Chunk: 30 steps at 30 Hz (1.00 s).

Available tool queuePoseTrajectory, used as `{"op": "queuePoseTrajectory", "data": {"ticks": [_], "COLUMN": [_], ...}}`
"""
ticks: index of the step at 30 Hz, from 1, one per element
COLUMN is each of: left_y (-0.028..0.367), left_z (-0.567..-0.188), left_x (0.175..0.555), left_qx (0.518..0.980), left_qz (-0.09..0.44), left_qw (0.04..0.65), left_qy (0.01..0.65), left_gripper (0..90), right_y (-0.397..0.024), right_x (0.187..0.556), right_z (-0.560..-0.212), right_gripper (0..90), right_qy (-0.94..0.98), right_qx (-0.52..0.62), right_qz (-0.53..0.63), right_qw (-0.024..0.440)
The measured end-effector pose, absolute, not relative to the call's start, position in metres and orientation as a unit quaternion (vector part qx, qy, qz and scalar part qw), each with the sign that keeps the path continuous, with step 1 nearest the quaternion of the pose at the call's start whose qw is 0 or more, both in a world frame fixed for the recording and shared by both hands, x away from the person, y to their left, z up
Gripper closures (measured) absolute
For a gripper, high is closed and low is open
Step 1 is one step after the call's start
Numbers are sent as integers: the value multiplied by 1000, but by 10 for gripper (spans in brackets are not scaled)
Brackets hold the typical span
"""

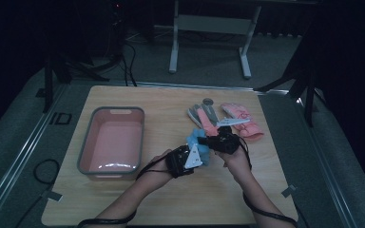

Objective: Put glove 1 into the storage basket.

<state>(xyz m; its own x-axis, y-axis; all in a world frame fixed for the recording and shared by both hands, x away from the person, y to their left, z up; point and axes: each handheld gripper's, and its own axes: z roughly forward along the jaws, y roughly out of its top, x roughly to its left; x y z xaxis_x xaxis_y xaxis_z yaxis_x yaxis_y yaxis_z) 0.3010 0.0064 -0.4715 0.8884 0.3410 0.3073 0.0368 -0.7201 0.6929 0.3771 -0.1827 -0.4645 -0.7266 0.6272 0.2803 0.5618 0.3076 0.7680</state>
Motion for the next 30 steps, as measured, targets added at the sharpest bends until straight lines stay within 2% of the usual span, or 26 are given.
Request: {"op": "queuePoseTrajectory", "data": {"ticks": [19,30], "left_y": [54,95], "left_z": [-450,-438], "left_x": [299,296], "left_qx": [900,899], "left_qz": [225,241], "left_qw": [353,338], "left_qy": [121,137], "left_gripper": [772,772], "right_y": [-133,-87], "right_x": [386,392], "right_z": [-444,-431], "right_gripper": [846,846], "right_qy": [813,822], "right_qx": [335,308], "right_qz": [475,478], "right_qw": [23,16]}}
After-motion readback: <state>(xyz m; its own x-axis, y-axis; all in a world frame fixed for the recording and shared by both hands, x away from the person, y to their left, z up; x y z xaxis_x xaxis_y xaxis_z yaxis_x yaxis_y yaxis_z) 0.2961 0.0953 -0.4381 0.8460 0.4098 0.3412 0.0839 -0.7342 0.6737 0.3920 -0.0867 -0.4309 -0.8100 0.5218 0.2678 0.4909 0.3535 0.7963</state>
